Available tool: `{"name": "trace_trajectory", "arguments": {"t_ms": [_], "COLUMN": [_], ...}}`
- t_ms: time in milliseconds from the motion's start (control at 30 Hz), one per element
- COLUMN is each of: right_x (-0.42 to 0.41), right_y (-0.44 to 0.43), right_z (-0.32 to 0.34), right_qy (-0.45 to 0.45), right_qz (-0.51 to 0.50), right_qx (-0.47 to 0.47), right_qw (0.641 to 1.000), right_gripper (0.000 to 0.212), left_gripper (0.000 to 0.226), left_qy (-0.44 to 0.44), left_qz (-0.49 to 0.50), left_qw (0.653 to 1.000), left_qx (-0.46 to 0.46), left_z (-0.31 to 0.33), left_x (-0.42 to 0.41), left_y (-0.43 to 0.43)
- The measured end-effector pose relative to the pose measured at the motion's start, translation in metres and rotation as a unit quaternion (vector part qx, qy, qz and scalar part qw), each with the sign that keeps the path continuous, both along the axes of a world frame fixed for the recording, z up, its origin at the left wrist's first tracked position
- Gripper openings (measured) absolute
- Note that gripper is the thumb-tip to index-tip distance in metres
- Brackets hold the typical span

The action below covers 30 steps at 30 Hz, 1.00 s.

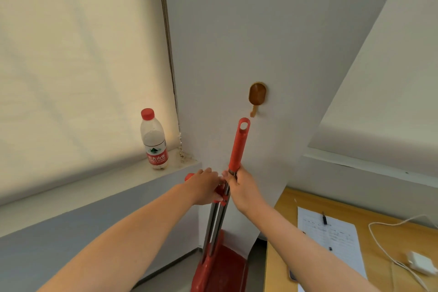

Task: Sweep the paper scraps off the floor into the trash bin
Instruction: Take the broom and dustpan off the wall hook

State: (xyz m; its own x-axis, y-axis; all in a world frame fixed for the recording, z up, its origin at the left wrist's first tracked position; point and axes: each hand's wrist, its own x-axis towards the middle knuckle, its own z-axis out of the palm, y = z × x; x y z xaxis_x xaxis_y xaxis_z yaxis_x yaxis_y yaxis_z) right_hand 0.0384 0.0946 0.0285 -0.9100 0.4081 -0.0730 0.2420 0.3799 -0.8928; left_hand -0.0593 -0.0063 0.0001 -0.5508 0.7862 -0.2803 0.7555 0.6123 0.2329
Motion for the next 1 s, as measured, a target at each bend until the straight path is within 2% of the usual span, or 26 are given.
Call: {"name": "trace_trajectory", "arguments": {"t_ms": [67,167,233,300,400,500,567,667,767,900,1000], "right_x": [0.006,0.022,0.037,0.051,0.075,0.103,0.125,0.157,0.187,0.224,0.248], "right_y": [-0.010,-0.022,-0.027,-0.026,-0.011,0.005,0.007,0.003,0.000,-0.011,-0.026], "right_z": [-0.005,-0.011,-0.013,-0.012,0.001,0.012,0.012,0.008,0.001,-0.009,-0.020], "right_qy": [-0.011,-0.016,-0.027,-0.049,-0.062,-0.103,-0.134,-0.172,-0.205,-0.234,-0.190], "right_qz": [0.013,0.056,0.100,0.142,0.199,0.280,0.282,0.197,0.132,0.211,0.304], "right_qx": [-0.021,-0.047,-0.039,-0.025,0.040,0.129,0.096,-0.098,-0.190,-0.185,-0.073], "right_qw": [1.000,0.997,0.994,0.988,0.977,0.946,0.945,0.960,0.951,0.931,0.931], "right_gripper": [0.019,0.004,0.013,0.005,0.019,0.027,0.030,0.026,0.031,0.033,0.042], "left_gripper": [0.029,0.023,0.035,0.045,0.041,0.028,0.027,0.029,0.028,0.026,0.028], "left_qy": [-0.033,-0.054,-0.059,-0.052,-0.050,-0.026,0.017,0.083,0.106,0.076,0.056], "left_qz": [0.030,0.068,0.091,0.120,0.157,0.145,0.143,0.132,0.134,0.149,0.157], "left_qw": [0.999,0.996,0.994,0.991,0.986,0.989,0.989,0.988,0.985,0.986,0.986], "left_qx": [0.000,-0.012,-0.015,-0.006,0.016,0.023,0.021,0.022,0.019,0.014,-0.001], "left_z": [-0.014,-0.020,-0.022,-0.021,-0.018,-0.017,-0.015,-0.009,0.001,0.003,-0.003], "left_x": [0.006,0.022,0.039,0.060,0.096,0.133,0.160,0.194,0.226,0.259,0.284], "left_y": [-0.013,-0.032,-0.040,-0.044,-0.050,-0.053,-0.049,-0.042,-0.046,-0.064,-0.083]}}
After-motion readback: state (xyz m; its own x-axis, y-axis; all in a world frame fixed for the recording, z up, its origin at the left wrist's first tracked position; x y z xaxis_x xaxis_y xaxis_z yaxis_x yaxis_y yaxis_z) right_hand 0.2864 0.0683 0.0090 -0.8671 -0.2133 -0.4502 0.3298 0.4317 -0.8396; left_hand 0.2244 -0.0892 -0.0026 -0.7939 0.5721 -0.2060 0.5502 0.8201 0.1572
